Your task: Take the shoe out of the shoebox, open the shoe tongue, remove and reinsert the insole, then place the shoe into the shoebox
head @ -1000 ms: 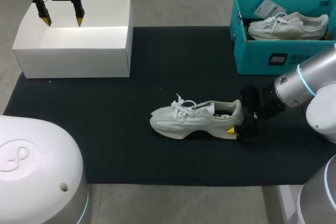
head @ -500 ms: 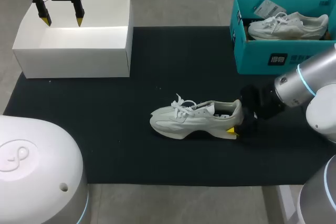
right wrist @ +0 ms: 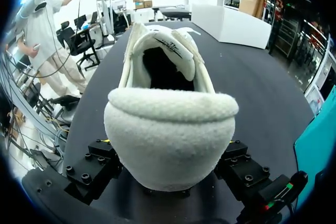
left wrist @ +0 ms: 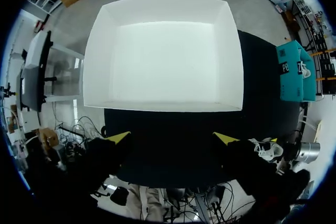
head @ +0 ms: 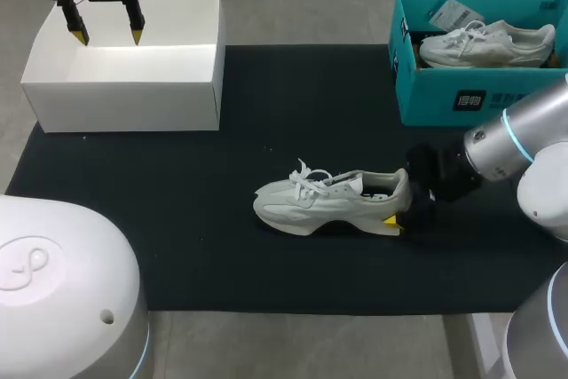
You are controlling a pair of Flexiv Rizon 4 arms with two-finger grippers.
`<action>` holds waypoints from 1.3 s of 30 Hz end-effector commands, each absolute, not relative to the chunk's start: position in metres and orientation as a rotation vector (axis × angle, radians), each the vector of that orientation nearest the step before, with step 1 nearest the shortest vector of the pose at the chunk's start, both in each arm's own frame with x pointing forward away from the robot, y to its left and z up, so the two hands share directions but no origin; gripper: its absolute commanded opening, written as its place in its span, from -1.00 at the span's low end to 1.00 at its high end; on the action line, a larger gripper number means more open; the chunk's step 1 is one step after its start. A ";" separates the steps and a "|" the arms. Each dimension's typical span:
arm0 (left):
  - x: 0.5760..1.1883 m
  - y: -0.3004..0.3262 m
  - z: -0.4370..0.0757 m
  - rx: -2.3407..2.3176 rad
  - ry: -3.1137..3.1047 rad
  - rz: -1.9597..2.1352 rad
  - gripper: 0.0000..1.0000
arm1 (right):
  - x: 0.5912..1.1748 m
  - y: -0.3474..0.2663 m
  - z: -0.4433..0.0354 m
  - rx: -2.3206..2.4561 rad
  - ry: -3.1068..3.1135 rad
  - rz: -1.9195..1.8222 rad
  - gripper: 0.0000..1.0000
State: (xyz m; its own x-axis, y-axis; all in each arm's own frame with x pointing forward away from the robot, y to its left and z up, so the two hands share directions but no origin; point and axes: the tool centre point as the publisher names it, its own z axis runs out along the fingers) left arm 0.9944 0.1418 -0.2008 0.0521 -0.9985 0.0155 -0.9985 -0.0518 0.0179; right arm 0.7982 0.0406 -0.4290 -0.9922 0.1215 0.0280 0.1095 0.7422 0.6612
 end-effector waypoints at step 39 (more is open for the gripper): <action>0.791 -0.104 -0.245 2.307 -2.173 0.025 1.00 | 0.798 0.043 -0.431 0.194 2.915 1.102 -1.00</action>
State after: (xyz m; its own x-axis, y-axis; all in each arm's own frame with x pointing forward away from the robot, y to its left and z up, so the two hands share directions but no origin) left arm 0.7914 -0.0863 -0.2346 0.0751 -0.9972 0.0041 -0.9969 -0.0751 -0.0243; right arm 0.7984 0.0409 -0.4291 -0.9923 0.1205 0.0281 0.1089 0.7426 0.6608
